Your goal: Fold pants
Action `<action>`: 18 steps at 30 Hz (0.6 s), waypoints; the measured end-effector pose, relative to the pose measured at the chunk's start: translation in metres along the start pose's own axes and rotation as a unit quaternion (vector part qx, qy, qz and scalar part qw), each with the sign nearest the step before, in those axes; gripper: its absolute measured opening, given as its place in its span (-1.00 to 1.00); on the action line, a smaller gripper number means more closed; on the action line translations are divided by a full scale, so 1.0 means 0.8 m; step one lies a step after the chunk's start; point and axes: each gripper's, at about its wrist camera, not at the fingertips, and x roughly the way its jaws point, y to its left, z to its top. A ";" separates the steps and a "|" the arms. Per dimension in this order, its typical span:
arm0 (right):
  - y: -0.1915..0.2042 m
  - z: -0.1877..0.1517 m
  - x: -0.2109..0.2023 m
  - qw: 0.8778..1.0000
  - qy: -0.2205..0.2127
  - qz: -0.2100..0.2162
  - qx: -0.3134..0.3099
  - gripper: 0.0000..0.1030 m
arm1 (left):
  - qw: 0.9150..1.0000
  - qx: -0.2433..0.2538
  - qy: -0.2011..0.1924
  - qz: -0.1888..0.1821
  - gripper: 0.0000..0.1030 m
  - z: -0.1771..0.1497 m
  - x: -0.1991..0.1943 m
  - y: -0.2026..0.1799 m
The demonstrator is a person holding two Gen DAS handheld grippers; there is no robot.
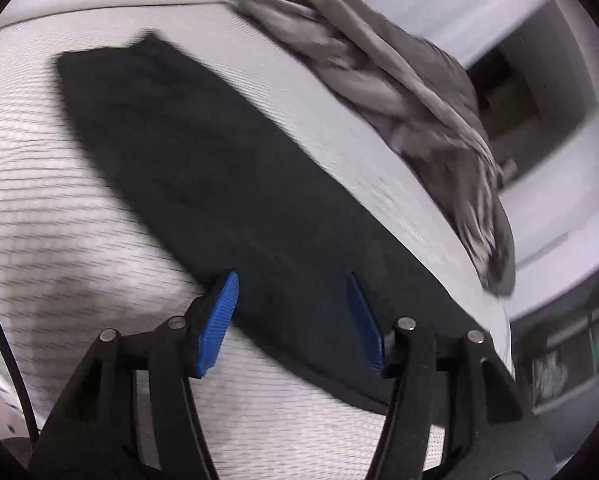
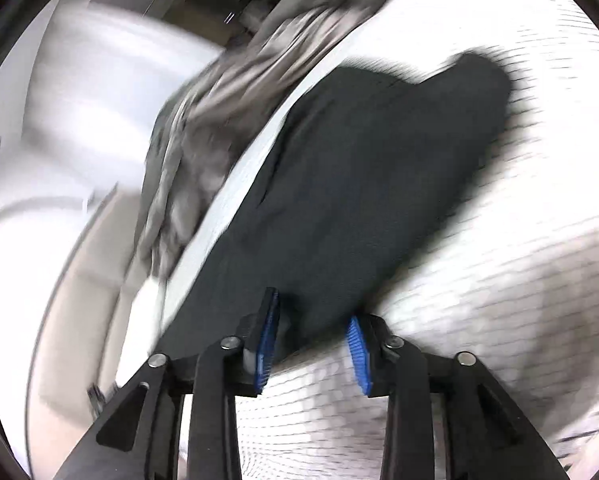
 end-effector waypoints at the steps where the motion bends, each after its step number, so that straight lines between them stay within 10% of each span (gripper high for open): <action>1: -0.010 0.010 -0.003 1.000 -0.011 0.006 0.022 -0.33 | 1.000 0.019 0.011 -0.010 0.18 -0.009 0.015 -0.028; 7: -0.007 0.058 0.036 0.999 -0.032 -0.005 0.036 -0.15 | 0.986 0.088 0.131 -0.049 0.32 -0.091 0.111 -0.124; 14: 0.010 0.060 0.021 0.995 -0.016 -0.077 -0.054 -0.50 | 0.986 0.131 0.101 -0.036 0.32 -0.114 0.126 -0.139; 18: -0.009 0.047 -0.018 0.997 -0.016 -0.070 -0.038 -0.11 | 0.984 0.143 0.099 -0.035 0.32 -0.101 0.127 -0.132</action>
